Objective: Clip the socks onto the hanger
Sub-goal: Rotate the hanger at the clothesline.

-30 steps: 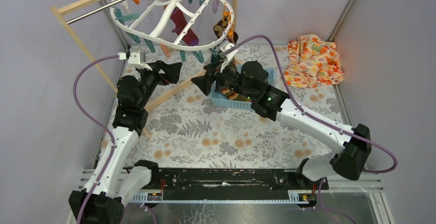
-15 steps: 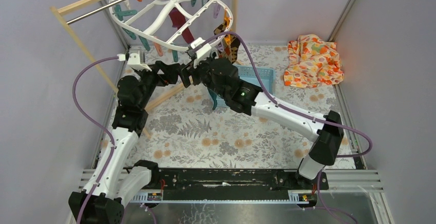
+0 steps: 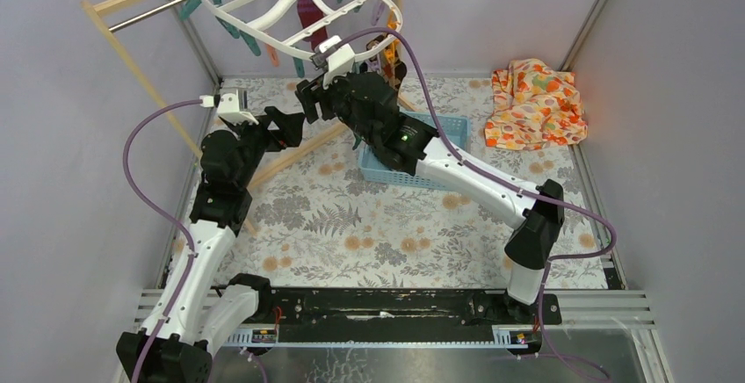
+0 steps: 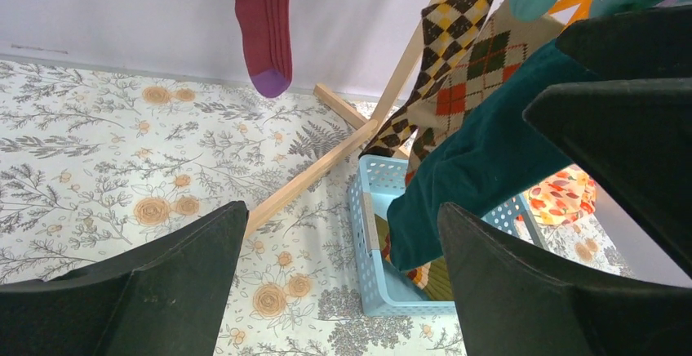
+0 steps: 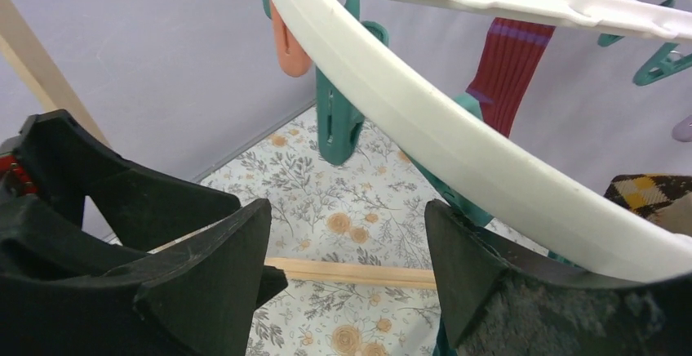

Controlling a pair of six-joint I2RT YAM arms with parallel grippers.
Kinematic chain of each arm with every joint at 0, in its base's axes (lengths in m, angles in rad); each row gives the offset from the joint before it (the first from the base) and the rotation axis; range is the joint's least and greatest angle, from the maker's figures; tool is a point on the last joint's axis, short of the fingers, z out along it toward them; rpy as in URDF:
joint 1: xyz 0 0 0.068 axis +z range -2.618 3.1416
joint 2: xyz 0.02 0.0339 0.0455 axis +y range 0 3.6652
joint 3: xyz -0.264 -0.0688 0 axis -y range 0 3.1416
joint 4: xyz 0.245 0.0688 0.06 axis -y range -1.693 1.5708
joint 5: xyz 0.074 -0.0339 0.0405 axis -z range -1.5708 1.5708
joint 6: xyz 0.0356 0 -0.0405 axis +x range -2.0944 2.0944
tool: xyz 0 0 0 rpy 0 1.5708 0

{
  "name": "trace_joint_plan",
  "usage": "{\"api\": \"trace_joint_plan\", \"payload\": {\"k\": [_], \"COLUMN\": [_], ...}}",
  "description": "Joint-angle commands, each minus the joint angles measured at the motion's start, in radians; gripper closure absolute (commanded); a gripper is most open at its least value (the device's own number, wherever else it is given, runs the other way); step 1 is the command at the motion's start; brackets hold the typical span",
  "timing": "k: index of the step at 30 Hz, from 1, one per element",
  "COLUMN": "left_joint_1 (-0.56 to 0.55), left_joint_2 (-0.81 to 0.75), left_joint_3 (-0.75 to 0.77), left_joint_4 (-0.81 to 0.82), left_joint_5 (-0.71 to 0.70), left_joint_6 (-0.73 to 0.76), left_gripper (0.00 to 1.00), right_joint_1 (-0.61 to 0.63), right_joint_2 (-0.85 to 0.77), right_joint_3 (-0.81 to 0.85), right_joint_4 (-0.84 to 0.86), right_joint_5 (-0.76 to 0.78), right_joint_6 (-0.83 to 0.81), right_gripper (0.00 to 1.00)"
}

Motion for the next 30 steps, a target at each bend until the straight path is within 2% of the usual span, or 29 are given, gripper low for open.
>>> {"api": "trace_joint_plan", "payload": {"k": [1,22,30], "left_joint_1": [0.002,0.001,0.001], "left_joint_2": [-0.017,-0.009,-0.028], "left_joint_3": [0.003,0.007,0.014], "left_joint_4": [-0.007,0.012,0.009], "left_joint_5": [-0.021,0.024,0.031], "left_joint_6": [0.015,-0.026,-0.029], "left_gripper": [0.05,0.05,0.05], "right_joint_1": [-0.013,-0.023,-0.124], "right_joint_2": [-0.017,-0.335,-0.395], "right_joint_3": [0.036,-0.348,-0.387], "right_joint_4": [0.032,0.115,0.102], "right_joint_5": [0.046,0.162,0.166], "right_joint_6": [0.007,0.030,0.044], "right_gripper": [0.24,0.24,0.23]}}
